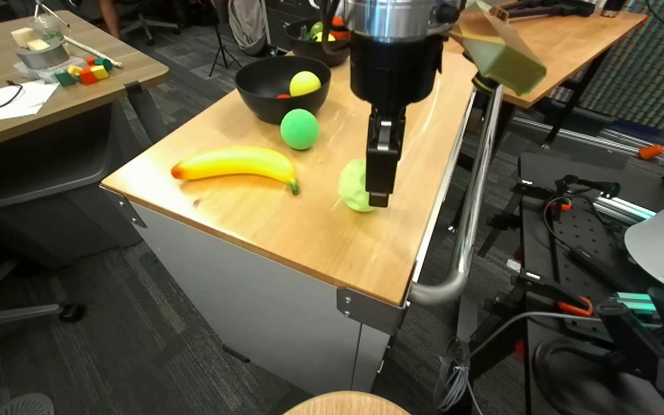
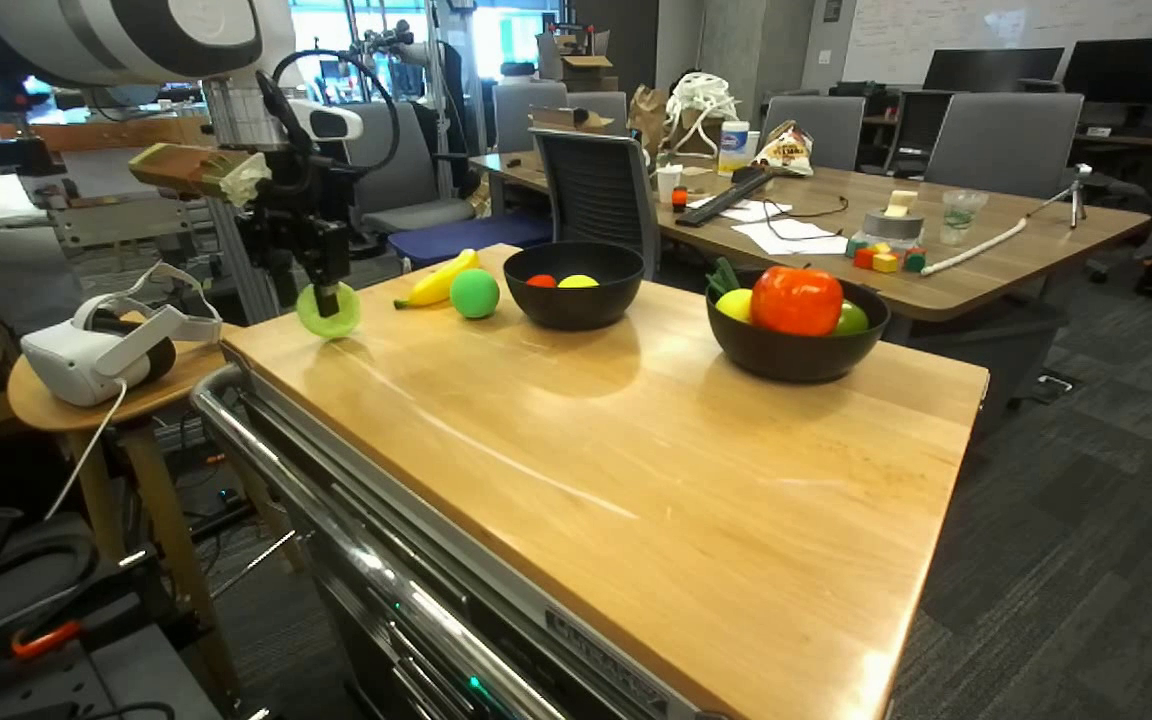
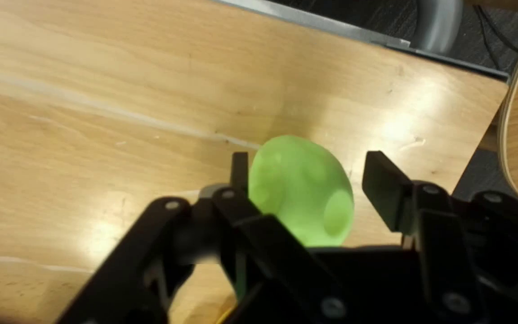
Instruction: Pick the objects in the bowls and put them on the counter
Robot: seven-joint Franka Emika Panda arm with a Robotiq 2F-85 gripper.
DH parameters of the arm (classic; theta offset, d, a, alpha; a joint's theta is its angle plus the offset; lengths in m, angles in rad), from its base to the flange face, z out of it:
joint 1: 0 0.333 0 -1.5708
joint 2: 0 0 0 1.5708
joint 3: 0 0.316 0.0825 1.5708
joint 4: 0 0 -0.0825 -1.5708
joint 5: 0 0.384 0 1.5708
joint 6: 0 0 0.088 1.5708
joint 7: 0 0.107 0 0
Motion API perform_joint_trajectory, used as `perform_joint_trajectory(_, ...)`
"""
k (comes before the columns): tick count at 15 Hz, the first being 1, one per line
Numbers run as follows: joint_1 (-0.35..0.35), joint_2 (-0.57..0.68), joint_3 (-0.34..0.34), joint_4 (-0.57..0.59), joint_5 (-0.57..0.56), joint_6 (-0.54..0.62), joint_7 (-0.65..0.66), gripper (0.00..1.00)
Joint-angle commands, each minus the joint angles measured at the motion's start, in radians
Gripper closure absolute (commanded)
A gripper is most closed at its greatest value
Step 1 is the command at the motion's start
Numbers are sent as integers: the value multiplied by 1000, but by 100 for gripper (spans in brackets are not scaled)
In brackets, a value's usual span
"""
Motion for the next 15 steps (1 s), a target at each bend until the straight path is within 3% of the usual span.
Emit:
perform_joint_trajectory(1, -22, -71, -20, 66, 23, -94, -59, 2)
perform_joint_trajectory(3, -41, -95, -37, 111, -18, -125, -52, 0)
perform_joint_trajectory(8, -114, -46, -98, 205, -74, 21, -52, 0)
perform_joint_trajectory(11, -155, 44, -135, 253, -64, 157, -3, 0)
perform_joint_trajectory(15, -164, 193, -164, 341, -77, 256, 78, 0)
